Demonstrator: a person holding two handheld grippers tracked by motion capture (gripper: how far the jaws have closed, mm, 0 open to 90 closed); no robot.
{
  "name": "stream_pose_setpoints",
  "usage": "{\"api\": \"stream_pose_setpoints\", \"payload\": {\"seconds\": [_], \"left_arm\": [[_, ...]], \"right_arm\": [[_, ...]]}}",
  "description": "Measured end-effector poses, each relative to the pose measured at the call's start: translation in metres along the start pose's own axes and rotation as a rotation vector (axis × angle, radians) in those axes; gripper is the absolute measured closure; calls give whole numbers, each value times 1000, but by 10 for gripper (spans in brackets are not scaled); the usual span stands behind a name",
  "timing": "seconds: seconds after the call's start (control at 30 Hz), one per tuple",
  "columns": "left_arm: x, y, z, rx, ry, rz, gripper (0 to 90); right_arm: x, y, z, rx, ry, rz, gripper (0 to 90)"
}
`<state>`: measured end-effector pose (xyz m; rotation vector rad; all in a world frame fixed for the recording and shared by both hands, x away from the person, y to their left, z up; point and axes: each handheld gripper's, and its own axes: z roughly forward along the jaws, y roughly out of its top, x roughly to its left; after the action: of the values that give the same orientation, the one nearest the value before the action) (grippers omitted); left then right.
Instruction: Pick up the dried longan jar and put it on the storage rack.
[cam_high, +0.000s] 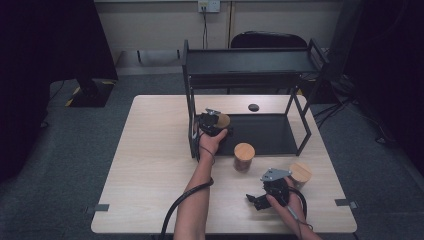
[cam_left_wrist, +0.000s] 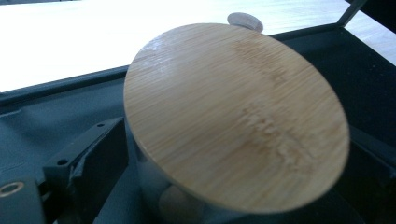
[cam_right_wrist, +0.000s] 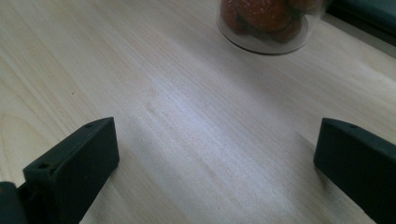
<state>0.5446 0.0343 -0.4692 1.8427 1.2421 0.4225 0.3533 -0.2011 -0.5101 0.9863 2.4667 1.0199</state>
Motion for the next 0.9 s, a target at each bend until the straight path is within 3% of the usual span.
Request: {"api": "stream_pose_setpoints", "payload": {"seconds": [0.9], "left_arm": [[-6,-9,-21,11,-33,-20,47]], "right_arm": [[0,0,0,1,0,1,0]]}}
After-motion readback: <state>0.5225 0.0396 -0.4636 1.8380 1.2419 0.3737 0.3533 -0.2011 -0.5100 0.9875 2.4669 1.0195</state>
